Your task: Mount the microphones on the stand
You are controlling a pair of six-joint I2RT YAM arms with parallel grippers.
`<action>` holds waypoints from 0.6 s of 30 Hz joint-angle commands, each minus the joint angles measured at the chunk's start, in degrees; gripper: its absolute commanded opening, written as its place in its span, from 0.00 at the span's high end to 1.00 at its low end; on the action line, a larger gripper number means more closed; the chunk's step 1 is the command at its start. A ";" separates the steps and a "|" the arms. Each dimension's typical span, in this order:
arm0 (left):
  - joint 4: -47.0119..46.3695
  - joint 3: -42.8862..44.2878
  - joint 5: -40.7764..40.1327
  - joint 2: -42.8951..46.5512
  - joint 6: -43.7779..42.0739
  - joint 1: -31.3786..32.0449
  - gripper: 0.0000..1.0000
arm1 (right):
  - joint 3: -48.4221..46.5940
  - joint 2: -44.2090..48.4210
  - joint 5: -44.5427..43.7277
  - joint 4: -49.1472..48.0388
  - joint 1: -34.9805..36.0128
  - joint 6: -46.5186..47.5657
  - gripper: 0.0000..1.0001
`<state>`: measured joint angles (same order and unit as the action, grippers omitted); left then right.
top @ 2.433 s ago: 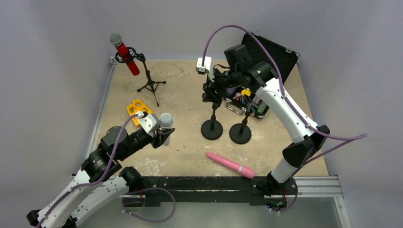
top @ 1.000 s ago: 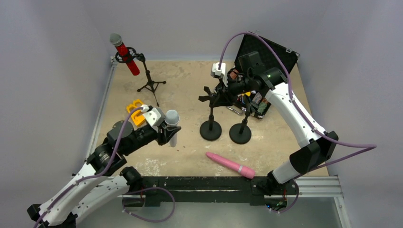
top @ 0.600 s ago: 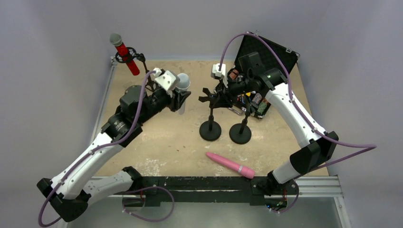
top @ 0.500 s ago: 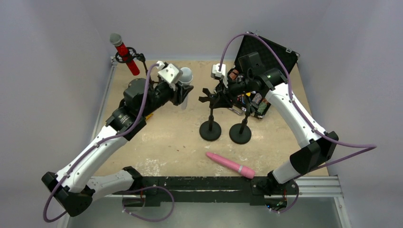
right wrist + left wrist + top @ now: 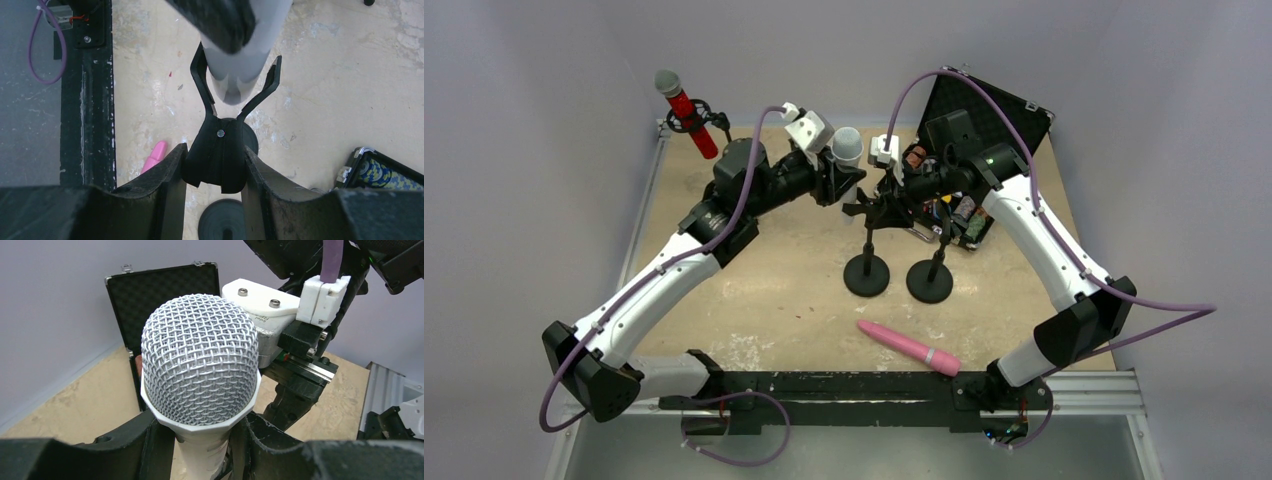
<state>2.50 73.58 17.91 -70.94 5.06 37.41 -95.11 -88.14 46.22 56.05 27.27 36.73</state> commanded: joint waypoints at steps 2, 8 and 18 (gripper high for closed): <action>-7.33 -0.19 4.43 -2.09 4.63 -0.22 1.00 | 0.08 2.18 4.01 -0.33 0.02 0.17 0.96; -7.96 -0.10 6.68 -4.56 5.57 -0.16 1.00 | 0.22 2.14 4.64 -0.24 0.00 0.19 0.96; -2.77 0.33 7.48 -4.32 1.61 -0.17 1.00 | 0.24 2.72 7.57 0.80 -0.02 0.05 0.48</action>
<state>-1.56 73.38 22.17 -75.22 9.30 36.75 -94.76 -88.12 47.77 56.51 26.39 36.88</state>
